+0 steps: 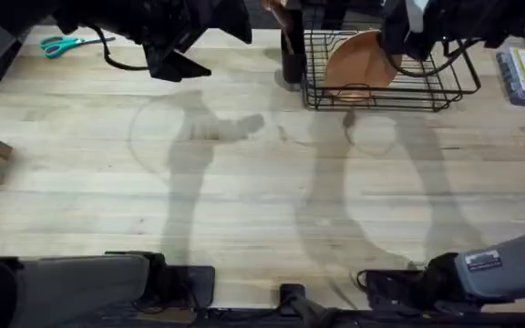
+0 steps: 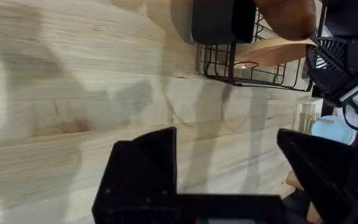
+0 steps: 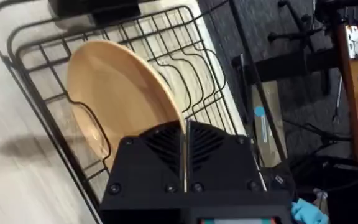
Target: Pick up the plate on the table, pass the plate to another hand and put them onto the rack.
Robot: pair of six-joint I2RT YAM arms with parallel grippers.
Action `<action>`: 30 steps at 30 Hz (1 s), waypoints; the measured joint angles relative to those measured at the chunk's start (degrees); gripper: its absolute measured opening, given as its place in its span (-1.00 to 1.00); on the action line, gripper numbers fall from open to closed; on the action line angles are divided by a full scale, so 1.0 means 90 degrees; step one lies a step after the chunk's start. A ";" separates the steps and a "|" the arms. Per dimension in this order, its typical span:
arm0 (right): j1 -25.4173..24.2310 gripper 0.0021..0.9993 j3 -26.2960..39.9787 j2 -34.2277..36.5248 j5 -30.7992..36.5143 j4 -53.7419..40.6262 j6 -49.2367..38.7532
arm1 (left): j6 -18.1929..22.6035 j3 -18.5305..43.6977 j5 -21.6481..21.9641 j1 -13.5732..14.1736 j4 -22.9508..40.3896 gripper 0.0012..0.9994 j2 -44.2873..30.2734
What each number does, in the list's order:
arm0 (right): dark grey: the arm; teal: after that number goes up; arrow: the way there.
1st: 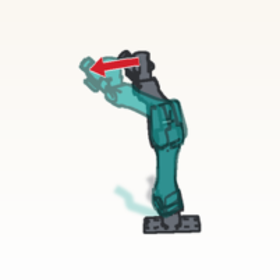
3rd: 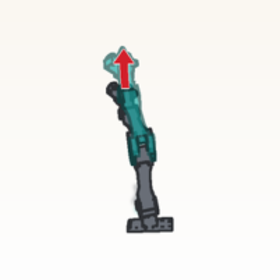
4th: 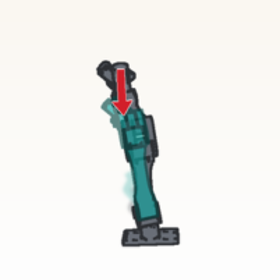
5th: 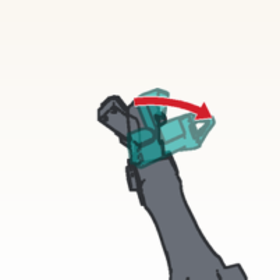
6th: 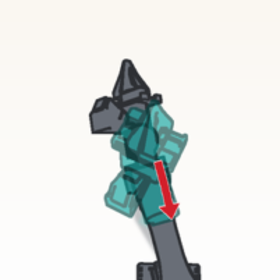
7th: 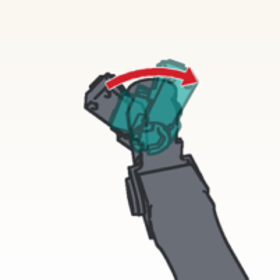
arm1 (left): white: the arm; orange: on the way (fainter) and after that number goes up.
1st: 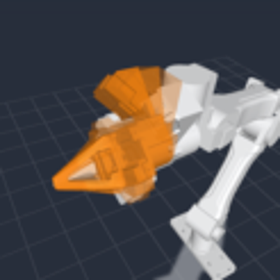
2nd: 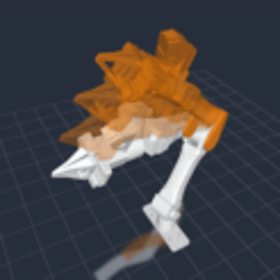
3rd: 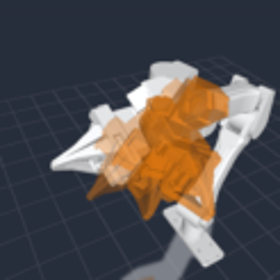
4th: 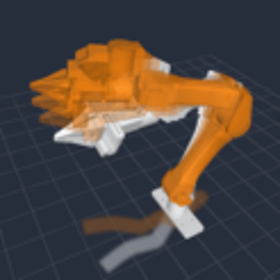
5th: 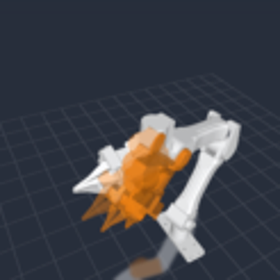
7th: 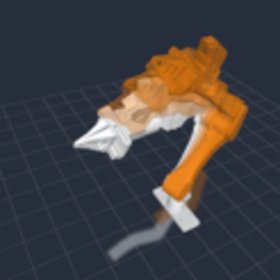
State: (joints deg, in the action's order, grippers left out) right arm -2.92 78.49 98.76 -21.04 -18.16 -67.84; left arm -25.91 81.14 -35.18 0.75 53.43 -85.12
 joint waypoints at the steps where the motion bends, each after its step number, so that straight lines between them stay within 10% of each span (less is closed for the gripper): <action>1: 0.0002 -0.94 0.0020 -0.0002 -0.0002 -0.0051 -0.0048 | 0.0000 0.0000 -0.0001 0.0000 0.0001 0.99 0.0000; 6: 0.0000 -0.79 0.0062 -0.0002 -0.0004 -0.0185 -0.0171 | 0.0000 0.0000 -0.0002 0.0000 0.0000 0.99 0.0002; 7: 0.0018 0.35 0.0056 0.0051 -0.0001 -0.0415 -0.0184 | 0.0000 0.0000 -0.0002 0.0000 -0.0002 0.99 0.0002; 9: 0.0027 0.91 0.0056 0.0073 0.0001 -0.0419 -0.0205 | 0.0000 0.0000 0.0000 0.0000 0.0000 0.99 0.0000; 30: 0.0032 0.99 0.0052 -0.1811 -0.0002 -0.1202 0.1714 | 0.0000 0.0000 -0.0002 0.0000 0.0000 0.99 0.0002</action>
State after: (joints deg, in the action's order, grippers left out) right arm -2.63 78.96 82.46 -21.06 -28.98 -52.42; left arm -25.91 81.14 -35.20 0.75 53.43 -85.10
